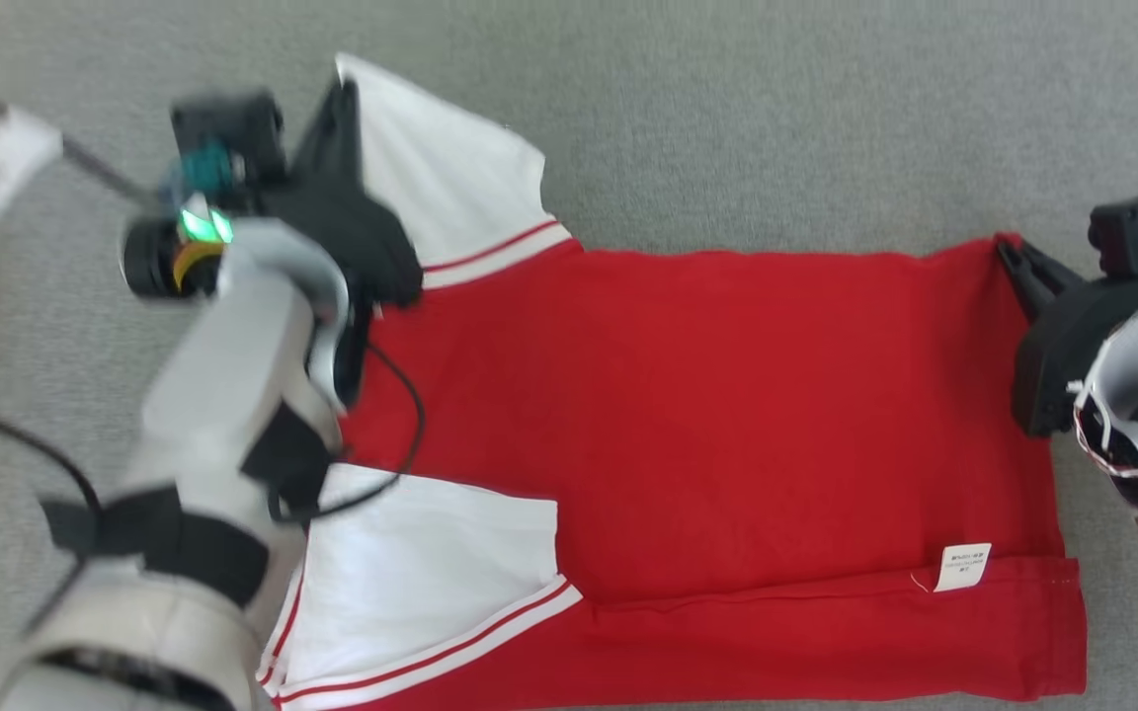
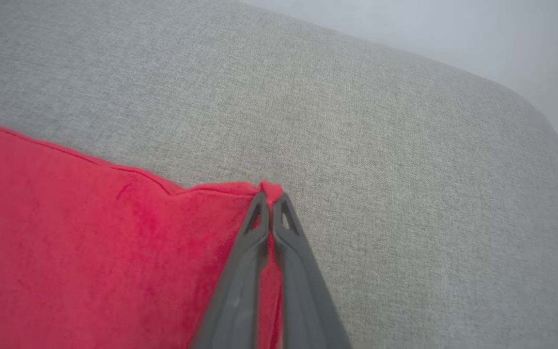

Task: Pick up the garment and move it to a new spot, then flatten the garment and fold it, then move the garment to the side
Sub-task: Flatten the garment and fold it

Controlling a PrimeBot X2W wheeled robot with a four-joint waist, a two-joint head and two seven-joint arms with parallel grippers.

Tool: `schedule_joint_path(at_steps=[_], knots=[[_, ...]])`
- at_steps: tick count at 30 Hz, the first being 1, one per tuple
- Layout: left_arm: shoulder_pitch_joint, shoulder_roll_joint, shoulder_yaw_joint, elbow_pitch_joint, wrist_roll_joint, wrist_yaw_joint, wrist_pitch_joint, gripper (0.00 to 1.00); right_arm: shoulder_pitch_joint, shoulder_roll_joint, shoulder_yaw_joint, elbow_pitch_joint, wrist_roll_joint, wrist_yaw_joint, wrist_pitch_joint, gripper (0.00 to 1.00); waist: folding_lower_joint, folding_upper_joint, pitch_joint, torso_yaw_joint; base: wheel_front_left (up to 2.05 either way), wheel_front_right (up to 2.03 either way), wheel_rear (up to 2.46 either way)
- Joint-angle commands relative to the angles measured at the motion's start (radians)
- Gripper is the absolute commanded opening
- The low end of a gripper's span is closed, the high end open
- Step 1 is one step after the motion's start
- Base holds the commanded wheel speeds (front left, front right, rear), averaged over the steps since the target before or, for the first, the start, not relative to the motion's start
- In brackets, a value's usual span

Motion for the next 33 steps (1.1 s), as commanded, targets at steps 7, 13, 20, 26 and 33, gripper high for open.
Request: schedule_joint_path(at_steps=[7, 13, 20, 26, 33], knots=[[0.31, -0.003, 0.094, -0.283, -0.014, 0.029, -0.008, 0.0, 0.13, -0.044, -0.003, -0.003, 0.024, -0.003, -0.012, 0.0, 0.0, -0.0001, -0.157, 0.052, 0.0, 0.0, 0.0], [0.591, -0.004, 0.086, -0.538, 0.013, 0.058, -0.008, 0.0, 0.227, -0.06, 0.017, -0.002, 0.018, -0.003, 0.001, 0.0, 0.0, -0.0001, -0.265, 0.071, 0.0, 0.0, 0.0], [0.832, 0.029, 0.048, -0.756, 0.013, 0.109, 0.05, 0.0, 0.266, -0.078, 0.088, -0.003, 0.007, -0.003, -0.005, 0.0, 0.0, -0.0001, -0.325, 0.089, 0.0, 0.0, 0.0], [0.947, 0.069, 0.059, -0.913, 0.004, 0.166, 0.1, 0.0, 0.249, -0.087, 0.127, -0.002, -0.01, -0.003, -0.062, 0.0, 0.0, -0.0001, -0.349, 0.106, 0.0, 0.0, 0.0], [1.047, 0.091, 0.045, -1.011, -0.014, 0.202, 0.163, 0.0, 0.25, -0.155, 0.291, -0.019, 0.035, -0.003, -0.028, 0.0, 0.0, -0.0001, -0.368, 0.121, 0.0, 0.0, 0.0]])
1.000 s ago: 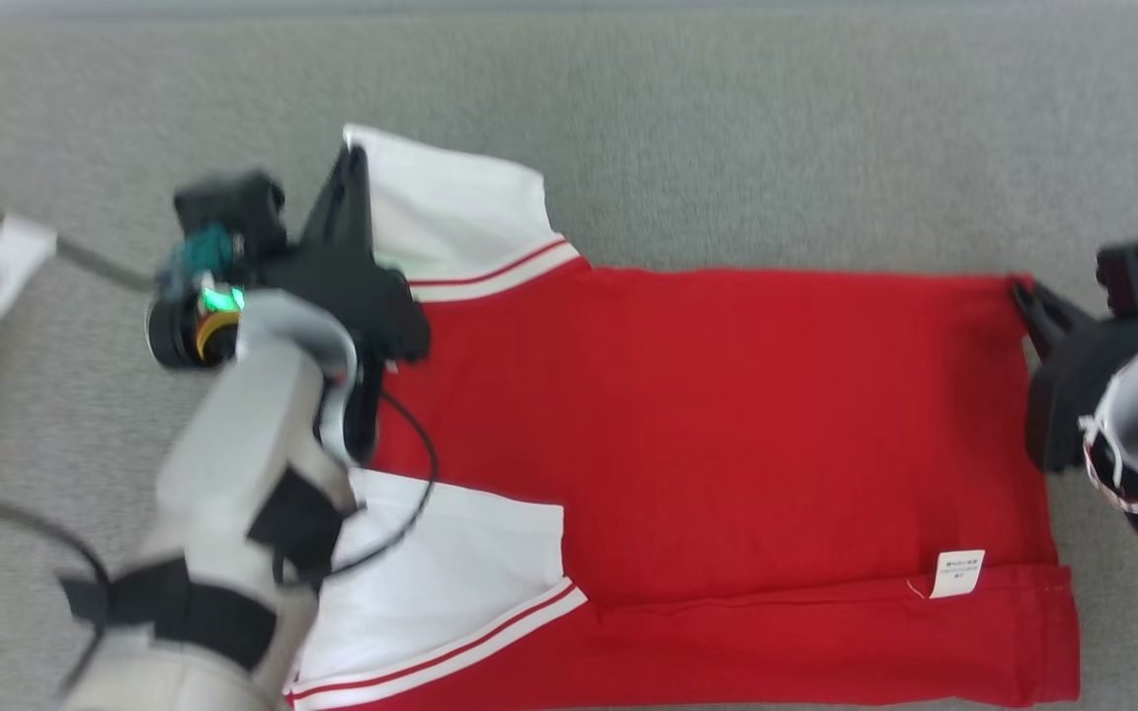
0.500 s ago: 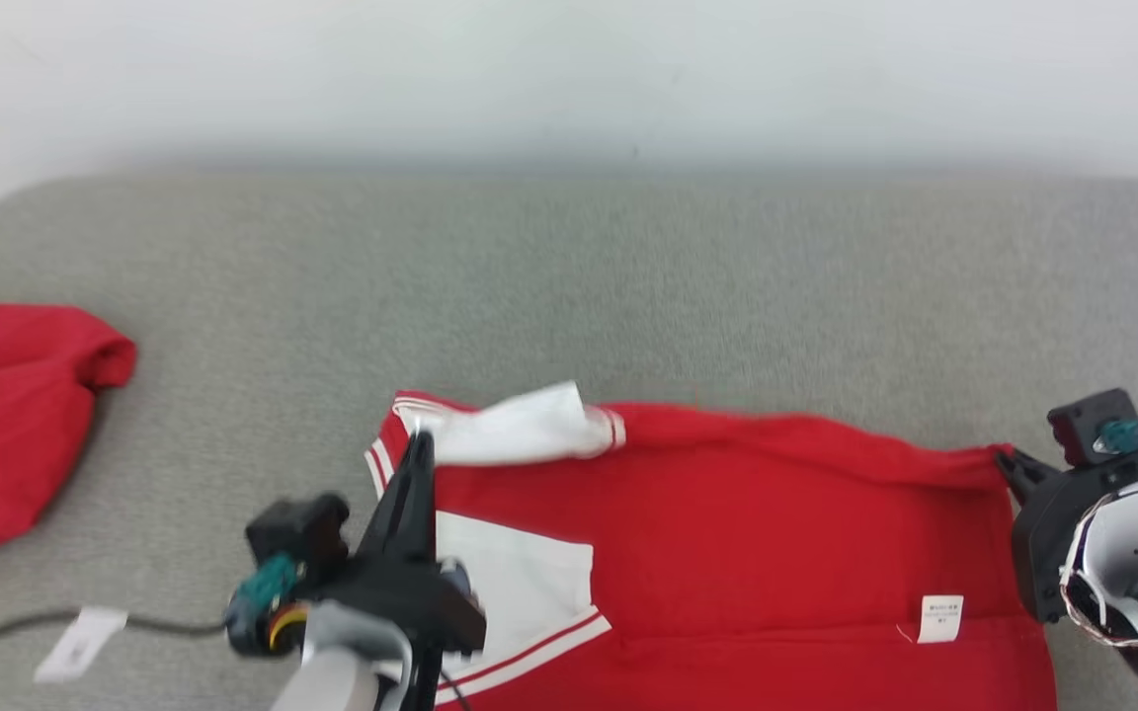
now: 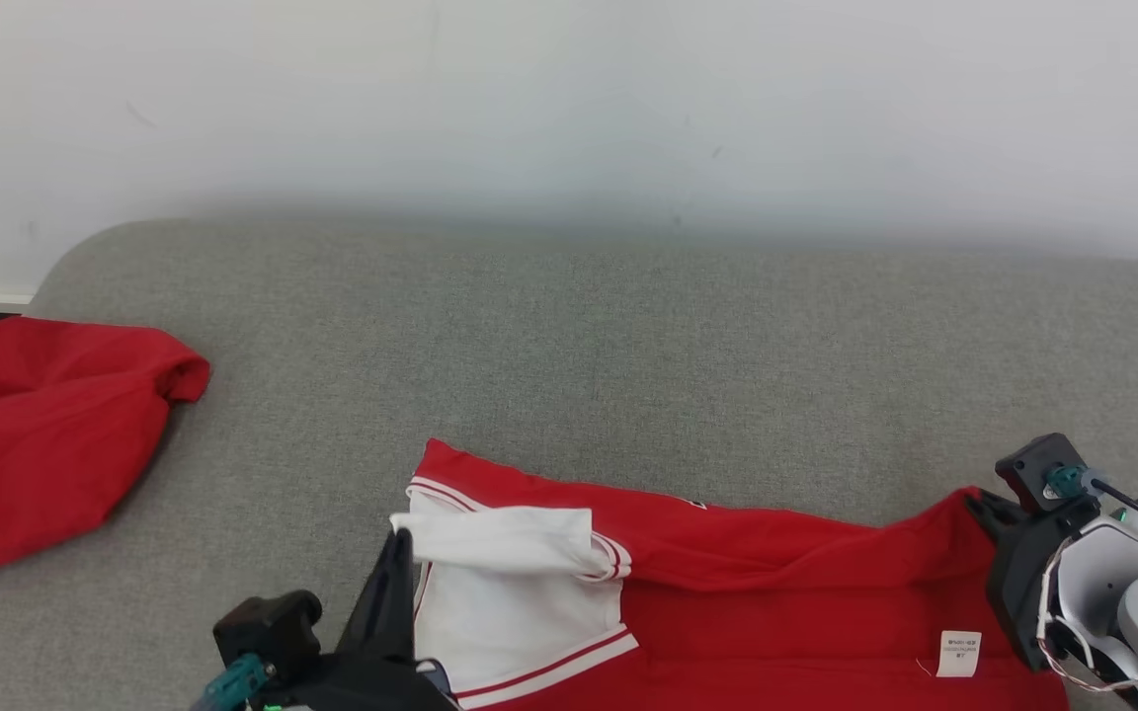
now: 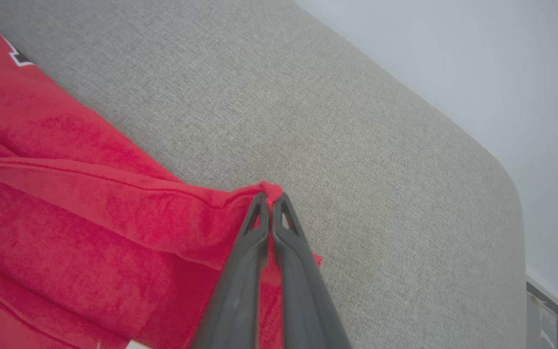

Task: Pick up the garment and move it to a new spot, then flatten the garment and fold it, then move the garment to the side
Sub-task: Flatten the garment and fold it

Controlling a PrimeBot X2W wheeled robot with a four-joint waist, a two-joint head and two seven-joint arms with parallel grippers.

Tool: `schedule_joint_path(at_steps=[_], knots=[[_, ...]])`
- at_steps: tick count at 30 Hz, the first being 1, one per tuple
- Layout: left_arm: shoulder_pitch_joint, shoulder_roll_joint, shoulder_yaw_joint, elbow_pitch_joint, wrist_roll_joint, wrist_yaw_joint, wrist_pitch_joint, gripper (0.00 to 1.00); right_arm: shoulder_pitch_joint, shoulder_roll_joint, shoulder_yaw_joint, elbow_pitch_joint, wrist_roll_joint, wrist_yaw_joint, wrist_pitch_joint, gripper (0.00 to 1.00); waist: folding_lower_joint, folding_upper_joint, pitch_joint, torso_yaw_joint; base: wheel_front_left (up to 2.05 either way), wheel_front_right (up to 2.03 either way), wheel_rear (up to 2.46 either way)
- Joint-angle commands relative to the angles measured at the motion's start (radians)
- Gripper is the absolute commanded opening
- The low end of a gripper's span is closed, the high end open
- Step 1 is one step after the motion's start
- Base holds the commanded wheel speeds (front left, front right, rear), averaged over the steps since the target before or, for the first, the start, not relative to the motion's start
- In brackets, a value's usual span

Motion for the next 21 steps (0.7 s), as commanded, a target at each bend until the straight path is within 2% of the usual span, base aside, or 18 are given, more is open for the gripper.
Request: schedule_joint_path(at_steps=[1, 11, 19, 21], knots=[[0.024, 0.002, -0.007, -0.011, -0.01, 0.005, 0.011, 0.0, -0.003, -0.029, 0.032, -0.009, 0.024, -0.003, 0.009, 0.0, 0.0002, 0.0002, -0.005, 0.004, 0.0, 0.0, 0.0], [0.061, -0.005, -0.029, 0.011, -0.021, 0.003, 0.015, 0.0, 0.002, -0.102, 0.15, -0.038, 0.095, -0.003, 0.073, 0.0, 0.0002, 0.0002, -0.024, -0.006, 0.0, 0.0, 0.0], [0.1, 0.008, -0.022, 0.044, -0.021, 0.039, 0.026, 0.0, 0.01, -0.123, 0.168, -0.027, 0.121, -0.003, 0.078, 0.0, 0.0002, 0.0002, -0.032, -0.02, 0.0, 0.0, 0.0], [0.112, 0.012, -0.026, 0.05, -0.022, 0.042, 0.03, 0.0, 0.012, -0.113, 0.16, -0.018, 0.126, -0.003, 0.072, 1.0, 0.0002, 0.0002, -0.033, -0.022, 0.0, 0.0, 0.0]])
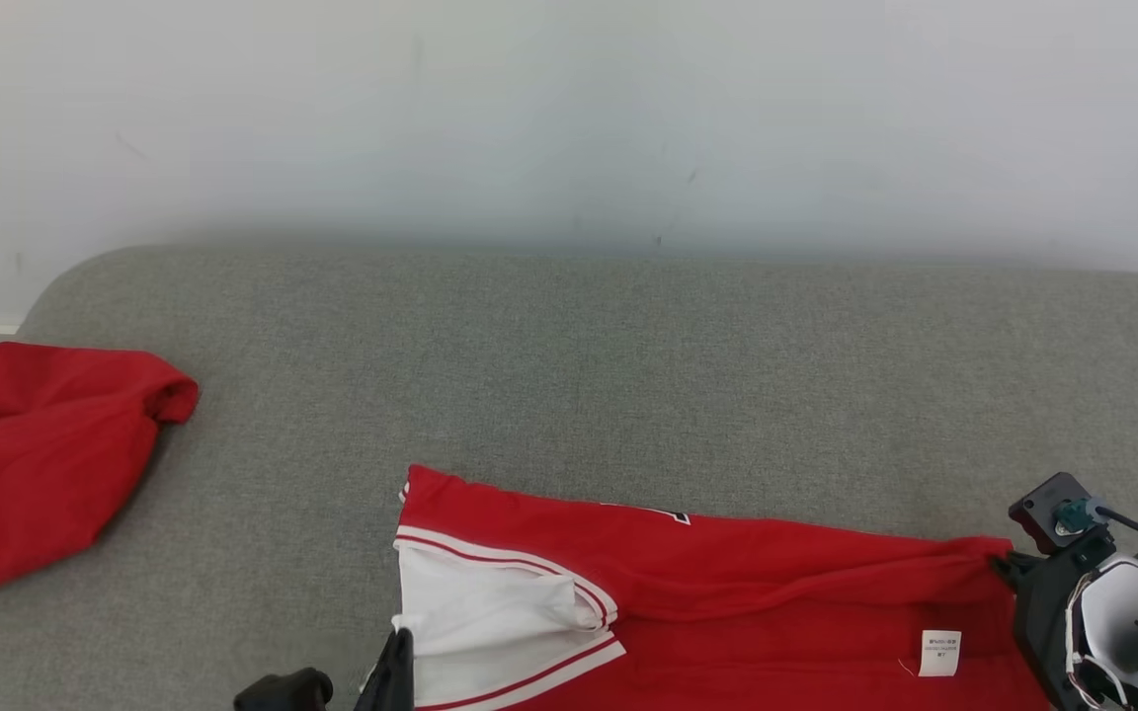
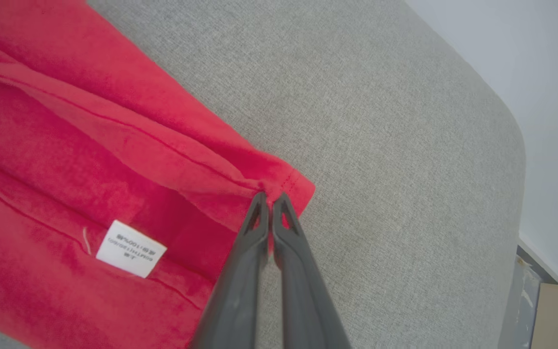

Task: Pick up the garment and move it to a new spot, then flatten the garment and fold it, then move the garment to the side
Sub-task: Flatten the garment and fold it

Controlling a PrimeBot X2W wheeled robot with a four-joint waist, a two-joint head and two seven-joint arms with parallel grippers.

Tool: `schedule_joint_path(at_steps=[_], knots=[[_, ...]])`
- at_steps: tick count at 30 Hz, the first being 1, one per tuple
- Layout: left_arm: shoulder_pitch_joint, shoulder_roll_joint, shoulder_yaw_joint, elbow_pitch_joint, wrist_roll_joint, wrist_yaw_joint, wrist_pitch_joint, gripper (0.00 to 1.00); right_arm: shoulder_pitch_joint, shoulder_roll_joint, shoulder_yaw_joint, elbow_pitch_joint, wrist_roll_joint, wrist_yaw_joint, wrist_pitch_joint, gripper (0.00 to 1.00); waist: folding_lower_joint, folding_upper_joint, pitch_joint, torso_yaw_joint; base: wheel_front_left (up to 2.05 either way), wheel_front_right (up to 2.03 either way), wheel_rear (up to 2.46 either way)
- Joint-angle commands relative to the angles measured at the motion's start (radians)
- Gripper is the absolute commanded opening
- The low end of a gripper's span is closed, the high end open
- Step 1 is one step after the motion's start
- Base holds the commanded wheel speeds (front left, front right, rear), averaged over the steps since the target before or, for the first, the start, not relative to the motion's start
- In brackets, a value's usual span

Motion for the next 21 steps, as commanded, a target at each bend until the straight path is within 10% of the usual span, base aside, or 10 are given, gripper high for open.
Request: schedule_joint_path(at_steps=[1, 8, 9, 10, 21], knots=[[0.017, 0.006, -0.001, 0.006, -0.009, 0.004, 0.001, 0.0, 0.01, 0.01, -0.008, 0.005, 0.004, -0.003, -0.004, 1.0, 0.0, 0.0, -0.002, 0.0, 0.0, 0.0, 0.0], [0.029, 0.012, -0.009, 0.057, 0.0, 0.0, -0.018, 0.0, 0.036, 0.025, -0.034, 0.007, 0.012, -0.003, 0.003, 1.0, 0.0, 0.0, -0.017, 0.003, 0.0, 0.0, 0.0], [0.029, 0.016, -0.011, 0.066, 0.004, 0.002, -0.018, 0.22, 0.041, 0.022, -0.04, 0.005, 0.012, -0.003, 0.006, 1.0, 0.0, 0.0, -0.019, 0.002, 0.0, 0.0, 0.0], [0.028, 0.018, -0.013, 0.074, 0.006, 0.001, -0.016, 0.98, 0.044, 0.02, -0.046, 0.002, 0.014, -0.003, 0.006, 1.0, 0.0, 0.0, -0.021, 0.001, 0.0, 0.0, 0.0], [0.041, 0.066, -0.012, 0.125, 0.065, 0.008, -0.105, 1.0, 0.15, 0.078, -0.3, -0.032, -0.009, -0.003, -0.054, 1.0, 0.0, 0.0, -0.055, -0.009, 0.0, 0.0, 0.0]])
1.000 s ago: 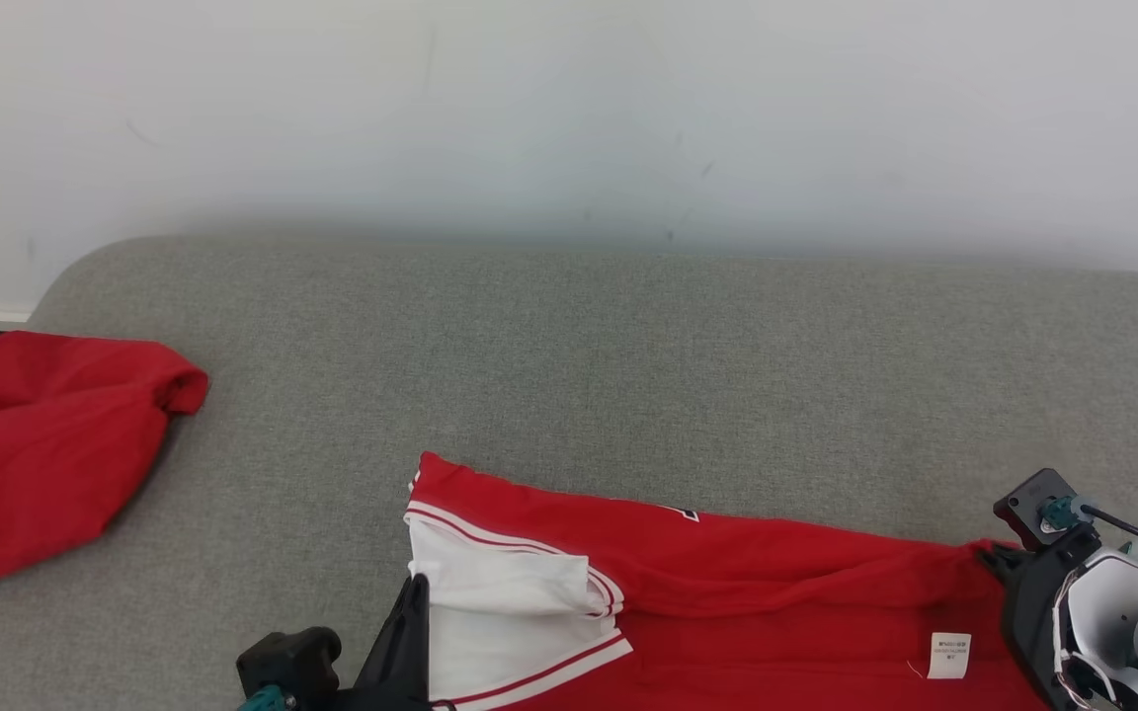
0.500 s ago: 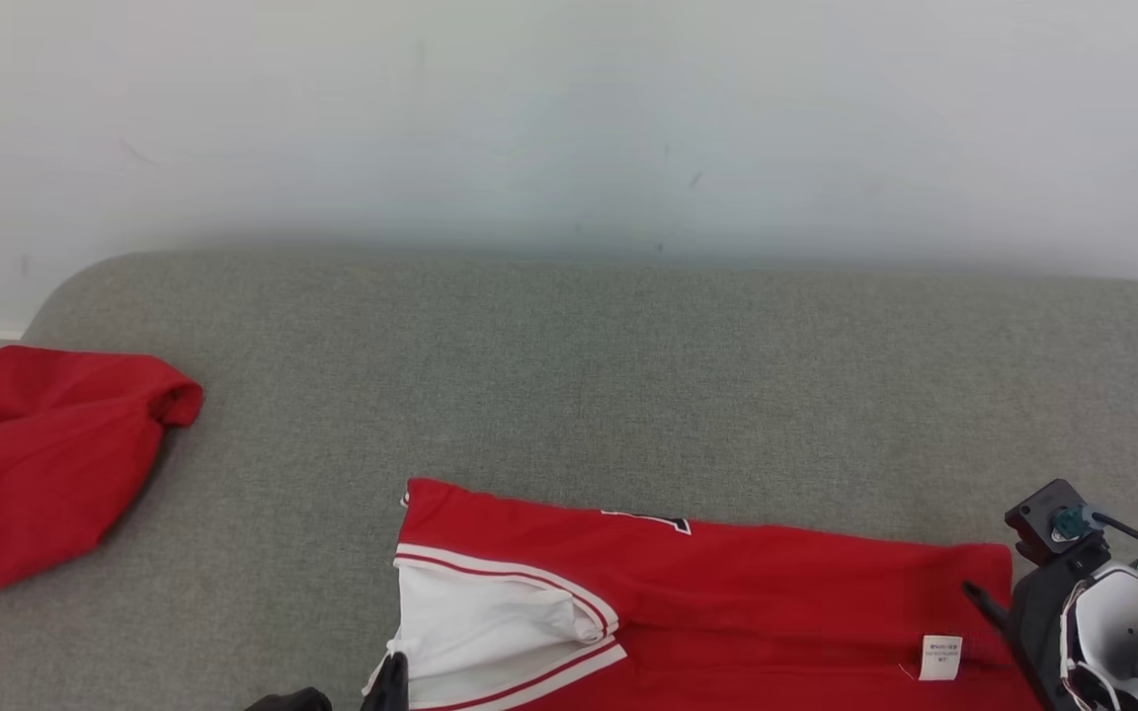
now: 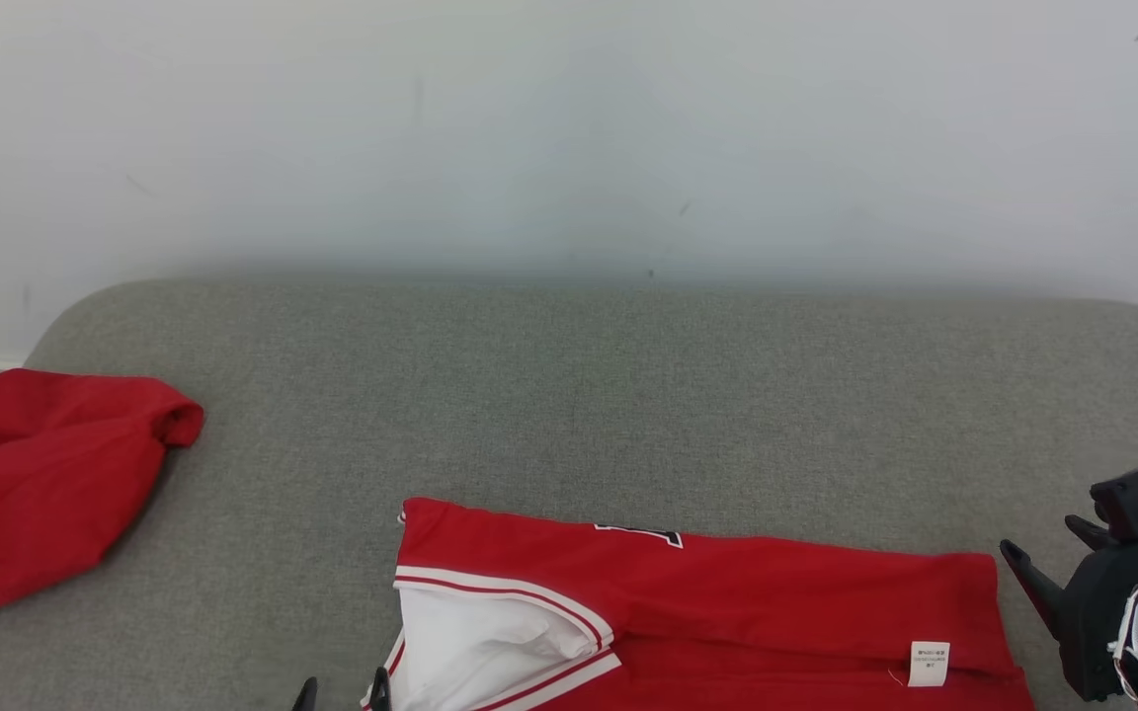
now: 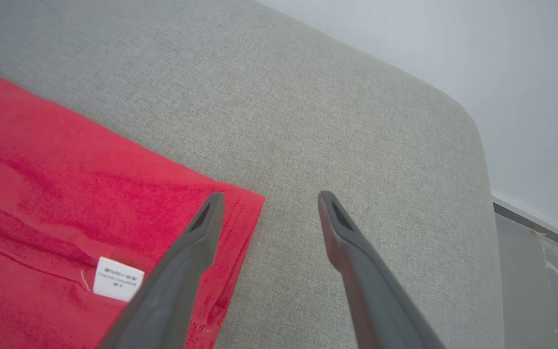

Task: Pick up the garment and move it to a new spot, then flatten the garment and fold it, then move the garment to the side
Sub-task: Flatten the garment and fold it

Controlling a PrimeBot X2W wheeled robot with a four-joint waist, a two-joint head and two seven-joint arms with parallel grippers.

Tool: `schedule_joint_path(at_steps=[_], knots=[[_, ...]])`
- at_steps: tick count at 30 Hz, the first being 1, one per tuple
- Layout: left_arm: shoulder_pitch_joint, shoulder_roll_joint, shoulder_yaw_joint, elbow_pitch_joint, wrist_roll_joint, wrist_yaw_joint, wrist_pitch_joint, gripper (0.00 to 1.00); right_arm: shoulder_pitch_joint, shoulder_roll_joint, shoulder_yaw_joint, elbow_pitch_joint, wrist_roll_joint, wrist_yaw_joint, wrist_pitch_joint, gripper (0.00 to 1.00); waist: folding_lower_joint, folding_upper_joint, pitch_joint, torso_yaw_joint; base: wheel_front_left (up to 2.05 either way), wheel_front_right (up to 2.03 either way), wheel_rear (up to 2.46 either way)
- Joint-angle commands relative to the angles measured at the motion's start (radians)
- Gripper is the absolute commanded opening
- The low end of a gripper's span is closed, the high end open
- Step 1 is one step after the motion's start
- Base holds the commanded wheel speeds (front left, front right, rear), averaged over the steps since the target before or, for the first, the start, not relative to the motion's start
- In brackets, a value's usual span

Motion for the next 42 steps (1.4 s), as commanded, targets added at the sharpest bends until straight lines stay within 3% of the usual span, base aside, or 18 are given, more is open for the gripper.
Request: schedule_joint_path(at_steps=[1, 8, 9, 12, 19, 24, 29, 35, 42], knots=[[0.018, 0.016, 0.001, -0.005, 0.026, -0.001, -0.031, 1.0, 0.035, 0.041, -0.059, -0.008, -0.007, -0.003, -0.018, 1.0, 0.0, 0.0, -0.011, -0.002, 0.0, 0.0, 0.0], [0.029, 0.04, 0.035, -0.123, 0.129, -0.048, -0.099, 1.0, 0.199, 0.273, -0.378, -0.076, -0.067, -0.003, -0.04, 1.0, 0.0, 0.0, -0.034, 0.01, 0.0, 0.0, 0.0], [0.029, 0.04, 0.035, -0.123, 0.129, -0.048, -0.099, 1.0, 0.199, 0.273, -0.378, -0.076, -0.067, -0.003, -0.04, 1.0, 0.0, 0.0, -0.034, 0.01, 0.0, 0.0, 0.0], [0.058, 0.021, 0.079, -0.217, 0.186, -0.071, -0.098, 1.0, 0.255, 0.359, -0.456, -0.11, -0.11, -0.003, -0.025, 1.0, 0.0, 0.0, -0.037, 0.016, 0.0, 0.0, 0.0], [0.096, -0.024, 0.172, -0.353, 0.255, -0.17, -0.099, 1.0, 0.292, 0.496, -0.581, -0.117, -0.222, -0.003, 0.004, 1.0, 0.0, 0.0, -0.035, 0.037, 0.0, 0.0, 0.0], [0.097, -0.041, 0.209, -0.357, 0.266, -0.241, -0.099, 1.0, 0.265, 0.548, -0.657, -0.068, -0.315, -0.003, 0.017, 1.0, 0.0, 0.0, -0.025, 0.055, 0.0, 0.0, 0.0], [0.099, -0.054, 0.23, -0.343, 0.28, -0.281, -0.099, 1.0, 0.243, 0.561, -0.701, 0.003, -0.397, -0.003, 0.034, 1.0, 0.0, 0.0, -0.013, 0.071, 0.0, 0.0, 0.0], [0.096, -0.069, 0.241, -0.329, 0.299, -0.297, -0.099, 1.0, 0.211, 0.584, -0.784, 0.062, -0.469, -0.003, 0.066, 1.0, 0.0, 0.0, 0.003, 0.084, 0.0, 0.0, 0.0], [0.084, -0.076, 0.257, -0.324, 0.318, -0.308, -0.099, 1.0, 0.17, 0.582, -0.795, 0.147, -0.457, -0.003, 0.065, 1.0, 0.0, 0.0, 0.018, 0.089, 0.0, 0.0, 0.0]])
